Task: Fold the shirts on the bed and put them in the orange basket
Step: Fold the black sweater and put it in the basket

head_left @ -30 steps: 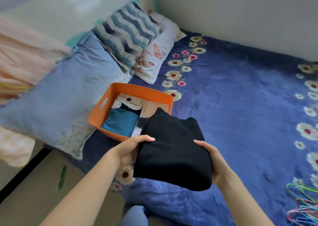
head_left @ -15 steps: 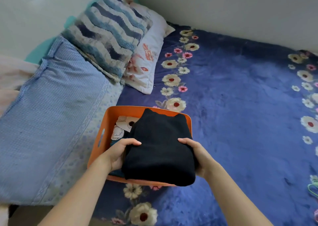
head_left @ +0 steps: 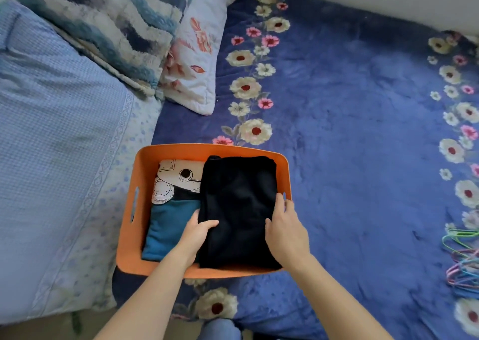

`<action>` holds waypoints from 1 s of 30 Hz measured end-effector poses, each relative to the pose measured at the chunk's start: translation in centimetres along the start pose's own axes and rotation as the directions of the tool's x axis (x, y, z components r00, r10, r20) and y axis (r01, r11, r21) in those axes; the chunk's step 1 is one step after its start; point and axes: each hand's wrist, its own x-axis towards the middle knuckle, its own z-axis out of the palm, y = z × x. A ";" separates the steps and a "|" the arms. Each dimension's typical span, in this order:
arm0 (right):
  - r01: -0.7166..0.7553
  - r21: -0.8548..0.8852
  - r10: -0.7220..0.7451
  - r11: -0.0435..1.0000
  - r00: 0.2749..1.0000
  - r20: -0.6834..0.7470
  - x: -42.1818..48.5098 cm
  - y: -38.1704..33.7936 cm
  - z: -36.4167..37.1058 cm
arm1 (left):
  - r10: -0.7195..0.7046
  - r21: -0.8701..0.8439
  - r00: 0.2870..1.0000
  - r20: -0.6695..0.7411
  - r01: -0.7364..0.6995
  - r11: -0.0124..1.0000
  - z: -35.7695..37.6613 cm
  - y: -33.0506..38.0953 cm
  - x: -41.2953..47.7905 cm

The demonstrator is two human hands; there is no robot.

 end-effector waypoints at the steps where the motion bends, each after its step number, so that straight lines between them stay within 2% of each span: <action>1: 0.083 -0.077 -0.085 0.994 0.996 -0.020 -0.3 -0.1 0.2 | 0.013 0.063 1.000 -0.007 -0.013 0.998 0.1 -0.1 0.1; 3: 0.186 -0.153 -0.173 0.971 0.981 0.093 -0.8 -0.2 0.6 | 0.018 0.103 1.000 -0.003 -0.018 0.995 0.3 0.1 0.2; 5: 0.179 -0.188 -0.113 0.966 0.941 0.318 -0.8 -0.3 1.1 | 0.025 0.120 1.000 -0.010 -0.024 0.992 0.5 0.2 0.3; 6: 0.169 -0.219 -0.077 0.961 0.924 0.374 -0.5 -0.3 1.4 | 0.034 0.134 0.999 -0.010 -0.033 0.990 0.5 0.2 0.3; 8: 0.154 -0.256 -0.030 0.954 0.902 0.431 0.7 -0.4 1.9 | 0.053 0.179 0.999 -0.010 -0.050 0.983 0.6 0.2 -0.1; 11: 0.120 -0.183 -0.010 0.976 0.859 0.511 2.9 -1.3 0.3 | 0.088 0.314 0.996 -0.035 -0.072 0.947 0.6 0.3 -0.6; 13: 0.152 -0.153 -0.073 0.976 0.900 0.430 4.3 -1.8 -1.4 | 0.103 0.399 0.993 -0.055 -0.073 0.914 0.4 0.1 -1.1; 15: 0.278 -0.109 -0.241 0.954 0.932 0.269 5.4 -2.9 -1.9 | 0.060 0.389 0.997 -0.050 -0.036 0.921 0.3 -0.1 -1.6; 17: 0.480 -0.057 -0.464 0.875 0.867 0.180 6.0 -5.0 -1.3 | 0.015 0.356 1.000 -0.006 -0.012 0.935 0.8 -0.3 -1.9; 19: 0.653 -0.136 -0.620 0.745 0.753 0.219 7.0 -7.2 0.7 | 0.011 0.413 1.000 0.028 -0.022 0.910 1.3 -0.6 -1.8; 21: 0.696 -0.287 -0.634 0.658 0.718 0.288 8.2 -8.4 2.7 | 0.025 0.455 0.999 0.047 -0.043 0.889 1.7 -0.6 -1.8; 23: 0.672 -0.450 -0.641 0.588 0.727 0.247 10.1 -8.2 4.3 | 0.006 0.432 0.998 0.057 -0.030 0.902 1.5 -0.7 -1.3; 25: 0.570 -0.607 -0.620 0.553 0.769 0.157 11.6 -7.7 4.5 | -0.059 0.447 0.996 0.061 0.026 0.894 1.0 -0.5 -0.6; 28: 0.564 -0.691 -0.596 0.452 0.767 0.237 12.9 -7.3 6.0 | -0.100 0.583 0.992 0.075 0.038 0.812 0.6 -0.9 0.4; 30: 0.555 -0.645 -0.567 0.526 0.794 0.221 12.8 -7.9 6.4 | -0.094 0.675 0.993 0.076 0.018 0.738 0.9 -1.3 0.6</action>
